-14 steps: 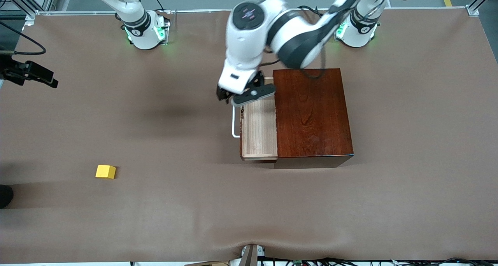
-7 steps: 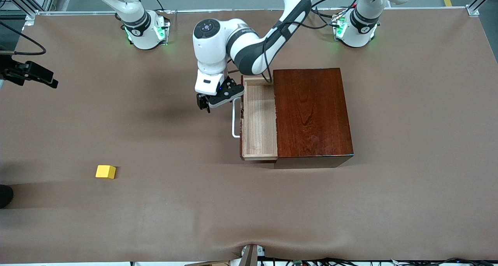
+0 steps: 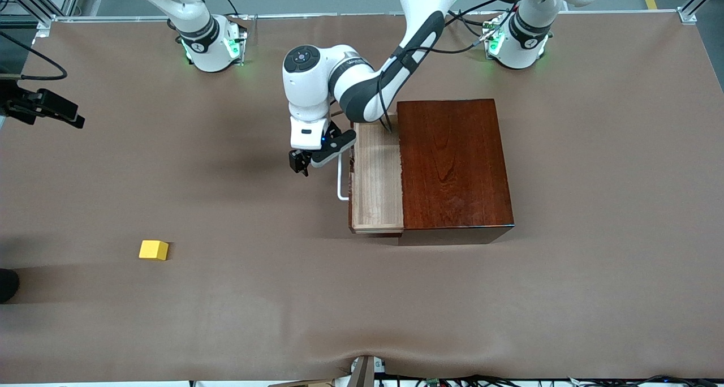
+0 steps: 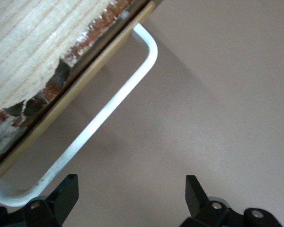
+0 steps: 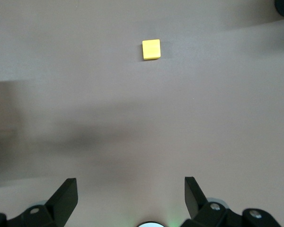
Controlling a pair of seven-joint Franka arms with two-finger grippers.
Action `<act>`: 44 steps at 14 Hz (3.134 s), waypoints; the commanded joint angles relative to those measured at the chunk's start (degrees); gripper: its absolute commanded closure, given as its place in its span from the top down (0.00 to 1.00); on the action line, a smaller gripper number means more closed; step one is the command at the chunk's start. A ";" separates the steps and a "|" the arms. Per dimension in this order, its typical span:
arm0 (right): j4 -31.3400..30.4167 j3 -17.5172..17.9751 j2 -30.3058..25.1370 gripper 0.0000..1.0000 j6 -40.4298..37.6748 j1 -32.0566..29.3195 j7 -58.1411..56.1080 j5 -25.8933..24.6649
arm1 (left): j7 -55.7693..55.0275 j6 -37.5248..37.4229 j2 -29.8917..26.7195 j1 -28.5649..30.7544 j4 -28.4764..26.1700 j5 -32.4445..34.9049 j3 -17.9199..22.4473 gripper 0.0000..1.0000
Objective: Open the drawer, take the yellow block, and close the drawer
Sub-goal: 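Reach the left gripper to the open drawer's white handle, then push the drawer shut into the box with the left gripper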
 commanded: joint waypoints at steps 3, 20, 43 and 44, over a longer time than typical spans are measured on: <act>-0.65 0.54 -0.66 1.00 0.45 -0.67 -0.62 -0.35 | -1.44 -5.15 0.55 -0.44 1.66 1.18 0.90 1.00; -0.65 0.54 -0.58 1.00 0.36 -0.40 -0.62 -0.35 | -0.39 -18.77 -3.32 5.19 0.34 0.57 0.46 1.00; -0.65 0.72 -0.58 1.00 0.36 -0.32 -0.62 -0.44 | 0.84 -24.14 -3.50 11.08 0.25 -0.23 0.20 1.00; -0.65 0.72 -0.58 1.00 0.36 -0.32 -0.62 -0.44 | 0.84 -24.14 -3.67 11.08 0.34 -0.23 0.11 1.00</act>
